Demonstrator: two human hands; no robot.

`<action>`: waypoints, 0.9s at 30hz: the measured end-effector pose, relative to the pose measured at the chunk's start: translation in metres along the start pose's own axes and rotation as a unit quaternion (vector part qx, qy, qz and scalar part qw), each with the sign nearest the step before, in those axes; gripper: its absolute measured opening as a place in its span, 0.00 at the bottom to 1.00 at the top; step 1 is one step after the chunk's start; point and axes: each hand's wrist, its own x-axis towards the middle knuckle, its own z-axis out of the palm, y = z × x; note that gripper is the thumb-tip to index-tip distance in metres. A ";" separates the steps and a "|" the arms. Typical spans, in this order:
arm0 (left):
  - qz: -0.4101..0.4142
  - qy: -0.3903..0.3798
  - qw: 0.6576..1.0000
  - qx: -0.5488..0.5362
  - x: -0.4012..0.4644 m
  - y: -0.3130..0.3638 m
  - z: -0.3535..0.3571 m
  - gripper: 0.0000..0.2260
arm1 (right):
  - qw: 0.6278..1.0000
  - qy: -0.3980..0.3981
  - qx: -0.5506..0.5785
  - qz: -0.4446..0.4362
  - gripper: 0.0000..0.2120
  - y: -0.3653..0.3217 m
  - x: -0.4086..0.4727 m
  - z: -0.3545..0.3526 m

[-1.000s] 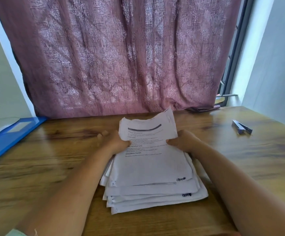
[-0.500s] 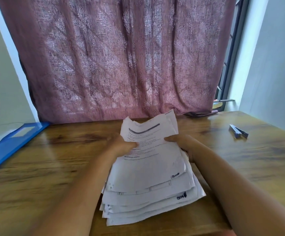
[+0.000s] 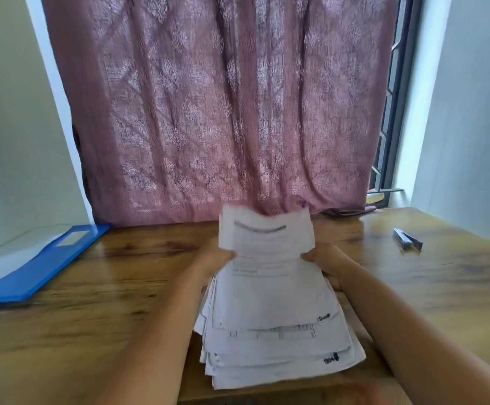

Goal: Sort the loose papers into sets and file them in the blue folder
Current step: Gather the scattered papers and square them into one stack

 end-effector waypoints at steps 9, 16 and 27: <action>0.281 0.245 0.915 -0.156 -0.052 0.121 -0.009 0.24 | 0.859 0.172 -0.006 -0.481 0.13 -0.123 -0.099 -0.022; 0.234 0.302 0.900 -0.209 -0.047 0.106 0.001 0.19 | 0.860 0.191 0.032 -0.473 0.24 -0.086 -0.086 -0.028; 0.200 0.223 0.950 -0.090 -0.026 0.055 0.030 0.09 | 0.888 0.246 -0.067 -0.383 0.10 -0.039 -0.072 -0.014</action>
